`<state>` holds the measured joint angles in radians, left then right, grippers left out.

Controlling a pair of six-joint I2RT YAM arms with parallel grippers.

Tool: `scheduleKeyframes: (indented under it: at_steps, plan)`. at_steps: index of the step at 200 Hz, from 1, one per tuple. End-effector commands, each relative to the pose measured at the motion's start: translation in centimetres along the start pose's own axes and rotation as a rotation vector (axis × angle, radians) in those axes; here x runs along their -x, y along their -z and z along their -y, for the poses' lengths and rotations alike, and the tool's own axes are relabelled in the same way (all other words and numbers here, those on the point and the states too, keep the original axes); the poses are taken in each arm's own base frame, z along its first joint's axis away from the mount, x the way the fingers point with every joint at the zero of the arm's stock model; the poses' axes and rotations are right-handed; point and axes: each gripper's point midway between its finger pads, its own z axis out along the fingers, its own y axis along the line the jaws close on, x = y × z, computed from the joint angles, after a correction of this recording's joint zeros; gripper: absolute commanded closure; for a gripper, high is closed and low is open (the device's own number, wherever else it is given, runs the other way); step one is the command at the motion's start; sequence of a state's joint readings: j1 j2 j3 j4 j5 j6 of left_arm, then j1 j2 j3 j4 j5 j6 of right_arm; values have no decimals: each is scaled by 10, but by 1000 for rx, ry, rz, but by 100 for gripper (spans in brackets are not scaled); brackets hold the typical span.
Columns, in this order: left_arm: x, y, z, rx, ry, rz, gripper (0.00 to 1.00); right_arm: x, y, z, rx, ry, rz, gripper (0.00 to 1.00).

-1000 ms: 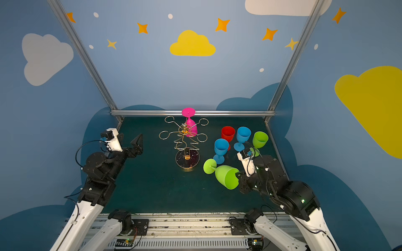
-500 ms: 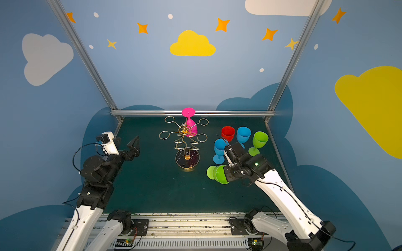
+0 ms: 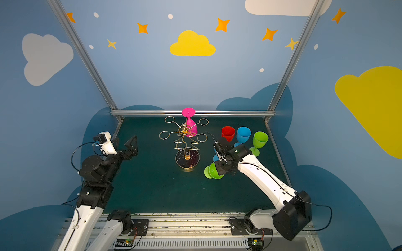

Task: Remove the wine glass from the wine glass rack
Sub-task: 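Carry the green glass down to the table near the rack base with right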

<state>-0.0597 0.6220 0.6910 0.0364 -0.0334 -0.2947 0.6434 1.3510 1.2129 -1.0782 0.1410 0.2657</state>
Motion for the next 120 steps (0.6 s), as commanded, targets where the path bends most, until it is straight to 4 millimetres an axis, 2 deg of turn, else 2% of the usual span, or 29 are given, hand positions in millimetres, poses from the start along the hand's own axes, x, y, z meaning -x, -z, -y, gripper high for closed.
scheduleKeyframes:
  at_steps: [1, 45, 104, 120]
  plan:
    - [-7, 0, -2, 1, 12, -18, 0, 10, 2, -1, -8, 6, -13, 100]
    - [-6, 0, -4, 6, 15, -16, 0, 11, -8, -10, -4, -33, -145, 100]
    - [-6, 0, -5, 8, 20, -14, 0, 21, -11, -17, 29, -33, -117, 100]
    - [-5, 0, -5, 10, 20, -11, 0, 22, -10, -17, 33, -35, -111, 95]
